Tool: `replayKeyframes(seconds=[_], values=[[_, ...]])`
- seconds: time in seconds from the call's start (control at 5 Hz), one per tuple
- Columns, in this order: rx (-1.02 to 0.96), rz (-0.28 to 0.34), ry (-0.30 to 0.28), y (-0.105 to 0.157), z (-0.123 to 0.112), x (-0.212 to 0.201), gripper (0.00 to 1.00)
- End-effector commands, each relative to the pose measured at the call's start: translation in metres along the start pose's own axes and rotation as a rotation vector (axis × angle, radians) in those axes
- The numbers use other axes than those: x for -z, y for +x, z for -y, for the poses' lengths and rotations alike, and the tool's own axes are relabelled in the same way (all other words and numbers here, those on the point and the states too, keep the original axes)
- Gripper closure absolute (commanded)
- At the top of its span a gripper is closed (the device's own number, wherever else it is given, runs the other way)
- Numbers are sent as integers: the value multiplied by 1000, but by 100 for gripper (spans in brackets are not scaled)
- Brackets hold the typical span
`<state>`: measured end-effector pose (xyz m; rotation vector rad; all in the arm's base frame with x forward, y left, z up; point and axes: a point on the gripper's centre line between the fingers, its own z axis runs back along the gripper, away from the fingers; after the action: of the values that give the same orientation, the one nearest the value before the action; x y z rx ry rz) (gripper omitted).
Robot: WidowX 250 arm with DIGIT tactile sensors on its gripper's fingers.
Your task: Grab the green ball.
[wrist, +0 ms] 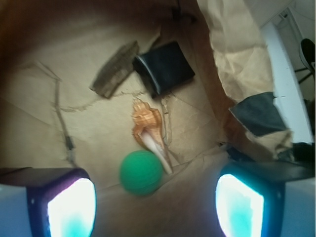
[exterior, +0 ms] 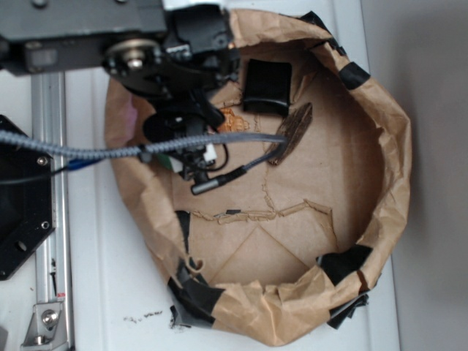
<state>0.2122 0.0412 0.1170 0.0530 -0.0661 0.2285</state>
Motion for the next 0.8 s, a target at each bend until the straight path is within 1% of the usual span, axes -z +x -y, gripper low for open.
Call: replayKeyframes(seconds=[0.0,0.4,0.6], values=[[-21,22,0,3,-8,-2,0],[-21,22,0,3,-8,-2,0],[33,-111,-54,13,21,23,0]])
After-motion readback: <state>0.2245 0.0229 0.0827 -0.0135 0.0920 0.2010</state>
